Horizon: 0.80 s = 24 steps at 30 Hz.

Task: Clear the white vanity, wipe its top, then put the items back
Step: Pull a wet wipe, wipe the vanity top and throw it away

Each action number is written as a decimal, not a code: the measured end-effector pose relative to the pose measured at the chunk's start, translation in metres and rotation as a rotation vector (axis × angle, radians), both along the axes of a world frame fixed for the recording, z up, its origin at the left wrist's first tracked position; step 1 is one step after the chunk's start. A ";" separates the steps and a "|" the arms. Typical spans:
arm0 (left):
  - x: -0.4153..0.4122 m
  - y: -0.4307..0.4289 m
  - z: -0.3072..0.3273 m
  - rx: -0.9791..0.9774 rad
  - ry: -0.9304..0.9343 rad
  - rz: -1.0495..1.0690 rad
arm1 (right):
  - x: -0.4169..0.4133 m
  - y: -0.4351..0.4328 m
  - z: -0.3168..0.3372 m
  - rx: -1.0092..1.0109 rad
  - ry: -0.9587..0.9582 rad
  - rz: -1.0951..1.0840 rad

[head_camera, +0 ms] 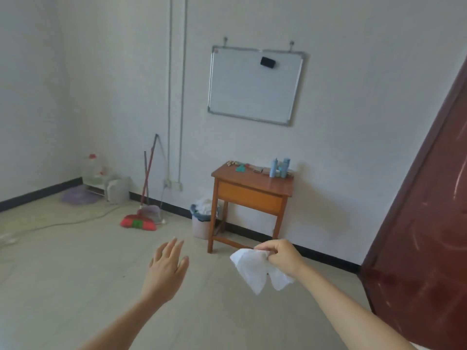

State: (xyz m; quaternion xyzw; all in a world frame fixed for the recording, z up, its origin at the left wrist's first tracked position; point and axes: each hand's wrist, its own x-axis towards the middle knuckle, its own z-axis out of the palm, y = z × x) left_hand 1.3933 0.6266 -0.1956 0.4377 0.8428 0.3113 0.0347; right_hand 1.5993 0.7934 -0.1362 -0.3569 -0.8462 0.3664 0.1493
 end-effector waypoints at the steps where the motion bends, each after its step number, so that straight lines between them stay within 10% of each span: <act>1: -0.018 -0.016 0.003 0.017 0.005 0.029 | -0.021 -0.010 0.002 0.056 -0.049 0.026; 10: -0.155 -0.153 0.015 0.067 0.012 0.212 | -0.179 -0.104 0.027 0.290 -0.179 0.189; 24: -0.288 -0.187 -0.004 -0.001 0.010 0.316 | -0.343 -0.112 0.017 -0.211 -0.008 0.140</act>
